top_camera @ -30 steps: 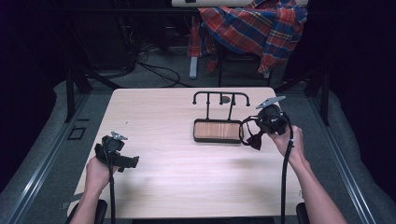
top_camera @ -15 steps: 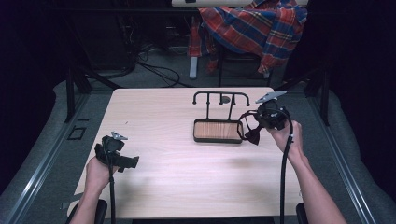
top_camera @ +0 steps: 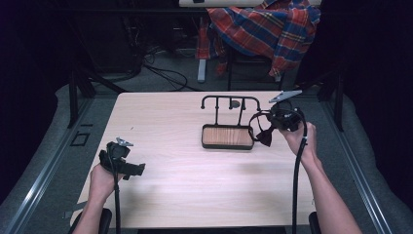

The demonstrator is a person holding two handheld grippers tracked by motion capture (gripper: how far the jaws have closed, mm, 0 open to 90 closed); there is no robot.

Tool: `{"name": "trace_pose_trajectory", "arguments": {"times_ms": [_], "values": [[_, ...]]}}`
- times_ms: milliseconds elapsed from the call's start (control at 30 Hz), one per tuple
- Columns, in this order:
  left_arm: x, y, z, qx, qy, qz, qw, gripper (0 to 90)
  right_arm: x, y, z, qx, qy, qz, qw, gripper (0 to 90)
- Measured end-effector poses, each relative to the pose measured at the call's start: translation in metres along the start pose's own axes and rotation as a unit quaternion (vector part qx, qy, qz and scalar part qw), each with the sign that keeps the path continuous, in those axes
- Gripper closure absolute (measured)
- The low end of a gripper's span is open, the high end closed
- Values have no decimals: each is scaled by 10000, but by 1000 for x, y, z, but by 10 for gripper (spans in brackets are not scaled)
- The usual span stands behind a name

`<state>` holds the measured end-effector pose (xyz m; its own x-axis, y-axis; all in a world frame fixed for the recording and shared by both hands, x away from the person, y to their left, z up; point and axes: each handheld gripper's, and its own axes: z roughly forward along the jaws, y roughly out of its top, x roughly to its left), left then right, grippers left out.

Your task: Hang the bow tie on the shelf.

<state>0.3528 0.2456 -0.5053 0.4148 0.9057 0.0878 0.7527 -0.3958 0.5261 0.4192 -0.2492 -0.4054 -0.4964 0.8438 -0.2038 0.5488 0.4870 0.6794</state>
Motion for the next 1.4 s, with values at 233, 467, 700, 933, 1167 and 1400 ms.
{"name": "trace_pose_trajectory", "arguments": {"times_ms": [233,467,700,933,1167,1400], "values": [[0,0,0,7,2,4,10000,0,-1,6,3,-80,-66,17,9999,883],[0,0,1,24,-17,25,10000,0,-8,10,4,-116,-129,105,9998,883],[0,0,1,27,-15,27,10000,0,-10,14,13,-139,-160,203,9996,883],[0,0,1,23,-11,33,10000,0,-12,17,25,-73,-224,270,9994,882],[-1,0,1,48,-35,50,10000,0,-16,17,34,-57,-277,358,9990,882],[-1,0,1,51,-33,58,10000,0,-16,17,44,-54,-291,459,9985,882]]}}
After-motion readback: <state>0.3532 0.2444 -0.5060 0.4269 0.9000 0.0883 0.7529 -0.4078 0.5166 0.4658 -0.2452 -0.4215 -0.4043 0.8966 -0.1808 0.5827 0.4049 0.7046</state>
